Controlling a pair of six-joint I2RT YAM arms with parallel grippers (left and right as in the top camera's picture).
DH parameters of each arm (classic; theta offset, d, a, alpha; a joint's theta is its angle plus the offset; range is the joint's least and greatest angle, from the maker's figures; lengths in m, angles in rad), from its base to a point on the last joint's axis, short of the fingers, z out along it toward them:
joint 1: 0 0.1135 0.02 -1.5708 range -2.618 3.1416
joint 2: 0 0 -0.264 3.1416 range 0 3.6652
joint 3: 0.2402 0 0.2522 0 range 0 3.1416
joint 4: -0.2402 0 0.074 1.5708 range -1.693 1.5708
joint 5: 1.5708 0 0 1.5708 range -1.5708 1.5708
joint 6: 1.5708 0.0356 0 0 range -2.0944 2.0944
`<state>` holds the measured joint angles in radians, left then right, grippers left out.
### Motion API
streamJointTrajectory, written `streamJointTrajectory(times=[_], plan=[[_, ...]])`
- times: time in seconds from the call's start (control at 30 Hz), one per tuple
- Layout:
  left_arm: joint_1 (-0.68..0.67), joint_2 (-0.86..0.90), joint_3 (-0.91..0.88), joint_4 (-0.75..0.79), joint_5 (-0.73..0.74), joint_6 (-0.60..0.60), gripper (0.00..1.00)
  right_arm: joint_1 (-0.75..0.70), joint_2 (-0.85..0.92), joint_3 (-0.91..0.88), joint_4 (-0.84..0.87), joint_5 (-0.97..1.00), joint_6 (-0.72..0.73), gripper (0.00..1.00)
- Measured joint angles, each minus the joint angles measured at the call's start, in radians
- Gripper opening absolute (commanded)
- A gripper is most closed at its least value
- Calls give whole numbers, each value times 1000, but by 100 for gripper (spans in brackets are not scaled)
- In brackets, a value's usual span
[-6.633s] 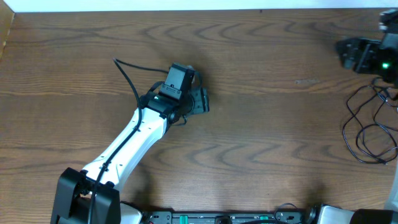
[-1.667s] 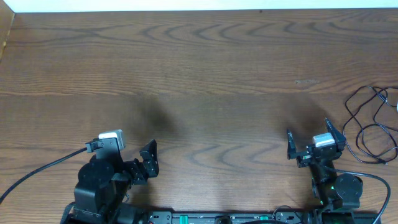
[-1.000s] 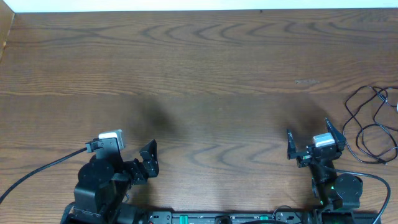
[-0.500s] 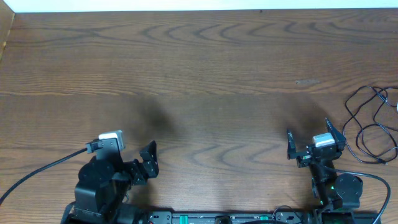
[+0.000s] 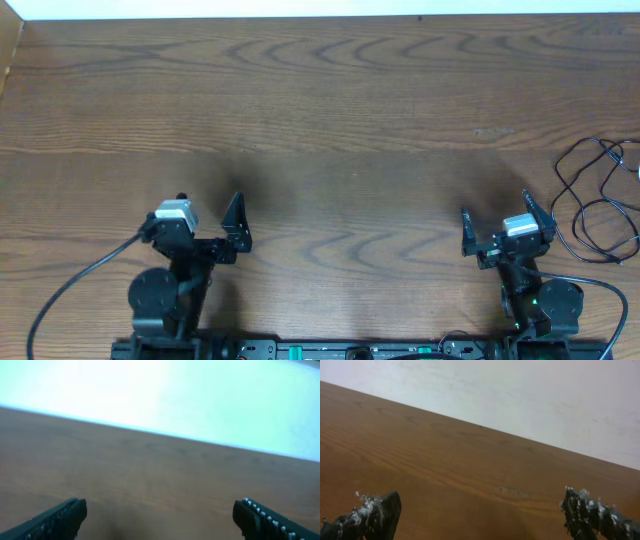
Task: Untangle cables
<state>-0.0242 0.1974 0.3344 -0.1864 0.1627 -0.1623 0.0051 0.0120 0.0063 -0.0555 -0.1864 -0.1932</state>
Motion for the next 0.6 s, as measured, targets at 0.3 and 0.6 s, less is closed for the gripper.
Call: streamJointTrajectory(times=[0.3, 0.6], plan=[[27, -158, -289, 442, 16, 69, 98, 0, 0, 0, 0, 0, 0, 99], [28, -187, -328, 449, 19, 227, 98, 0, 0, 0, 0, 0, 0, 99]])
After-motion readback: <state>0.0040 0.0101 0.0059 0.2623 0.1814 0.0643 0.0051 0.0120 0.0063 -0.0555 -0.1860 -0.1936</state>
